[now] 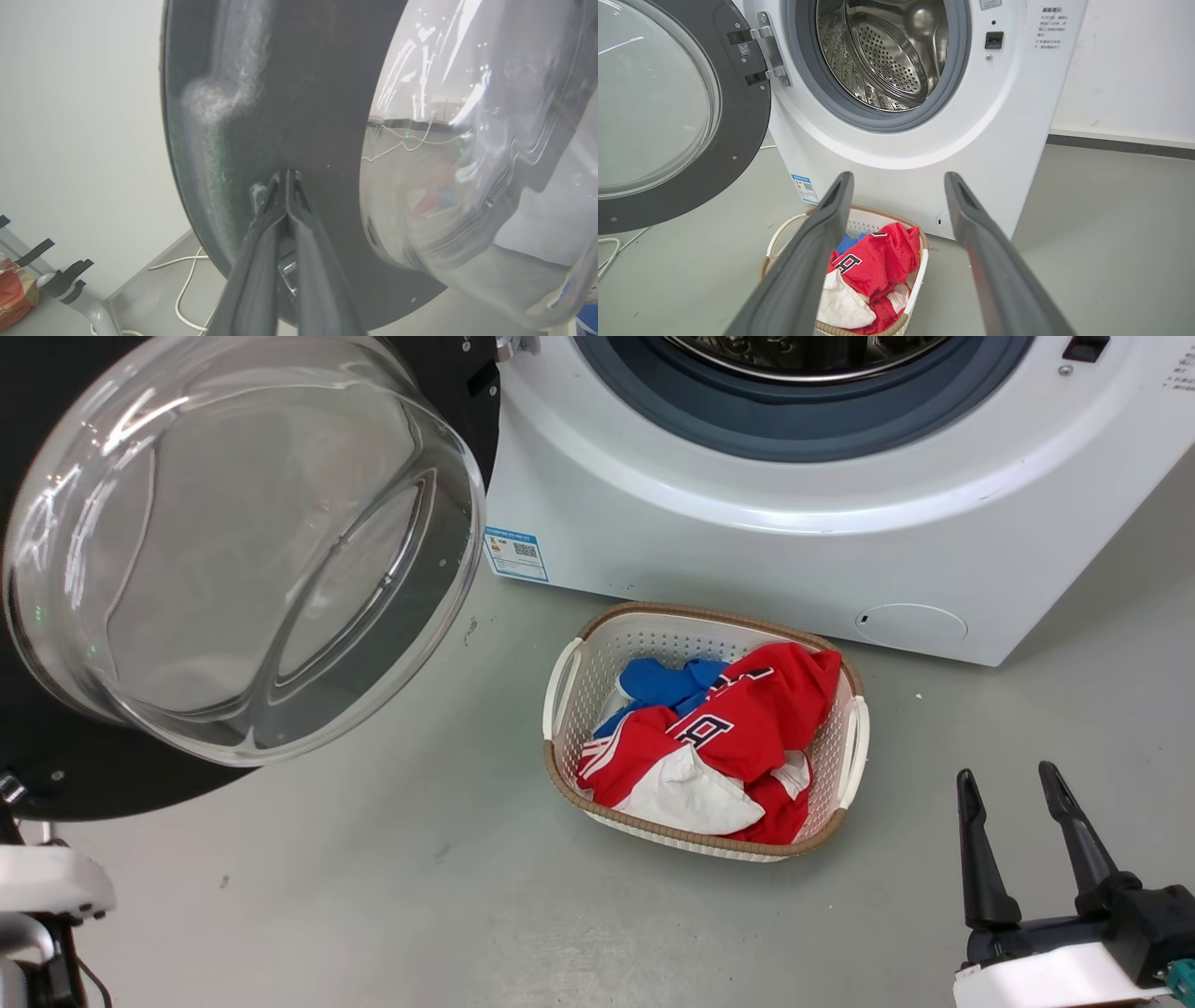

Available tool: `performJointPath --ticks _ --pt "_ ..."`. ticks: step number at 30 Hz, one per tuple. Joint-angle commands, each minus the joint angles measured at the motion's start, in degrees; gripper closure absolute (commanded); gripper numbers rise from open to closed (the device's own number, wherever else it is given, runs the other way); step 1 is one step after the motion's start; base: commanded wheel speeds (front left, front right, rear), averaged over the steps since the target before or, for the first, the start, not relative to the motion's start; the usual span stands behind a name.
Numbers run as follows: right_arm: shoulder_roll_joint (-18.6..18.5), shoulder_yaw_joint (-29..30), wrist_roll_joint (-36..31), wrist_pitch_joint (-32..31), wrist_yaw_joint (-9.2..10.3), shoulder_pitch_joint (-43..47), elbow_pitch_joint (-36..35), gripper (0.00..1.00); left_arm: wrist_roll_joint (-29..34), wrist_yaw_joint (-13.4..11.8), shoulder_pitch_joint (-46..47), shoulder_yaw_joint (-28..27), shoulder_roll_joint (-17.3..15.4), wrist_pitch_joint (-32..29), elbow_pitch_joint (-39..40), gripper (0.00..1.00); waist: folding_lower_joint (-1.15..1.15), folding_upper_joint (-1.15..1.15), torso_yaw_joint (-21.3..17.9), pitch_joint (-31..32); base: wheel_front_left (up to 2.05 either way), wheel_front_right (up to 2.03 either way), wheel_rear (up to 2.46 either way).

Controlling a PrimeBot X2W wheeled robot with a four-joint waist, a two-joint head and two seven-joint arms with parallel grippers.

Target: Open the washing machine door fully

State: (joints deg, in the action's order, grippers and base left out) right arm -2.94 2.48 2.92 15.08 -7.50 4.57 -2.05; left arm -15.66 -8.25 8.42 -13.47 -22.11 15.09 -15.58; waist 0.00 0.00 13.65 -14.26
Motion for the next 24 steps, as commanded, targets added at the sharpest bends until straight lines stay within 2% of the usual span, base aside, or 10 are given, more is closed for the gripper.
performJointPath --ticks 1,15,24 --pt "0.1 0.1 -0.5 0.1 0.01 -1.0 -0.1 0.0 0.1 0.5 2.1 -0.7 -0.9 0.1 -1.3 1.0 0.0 0.0 -0.1 -0.3 0.0 0.0 0.0" --pt "0.1 0.3 -1.7 0.1 0.01 -2.5 0.2 0.0 -0.5 5.8 12.4 -4.9 -5.1 0.1 -15.7 1.0 0.0 0.0 -1.8 -2.8 0.0 0.0 0.0" --pt "0.1 0.6 -0.9 0.1 0.01 -2.6 0.9 0.0 2.3 8.5 14.5 -6.6 -4.5 0.1 -17.9 1.0 0.0 0.0 -2.1 -2.0 0.0 0.0 0.0"
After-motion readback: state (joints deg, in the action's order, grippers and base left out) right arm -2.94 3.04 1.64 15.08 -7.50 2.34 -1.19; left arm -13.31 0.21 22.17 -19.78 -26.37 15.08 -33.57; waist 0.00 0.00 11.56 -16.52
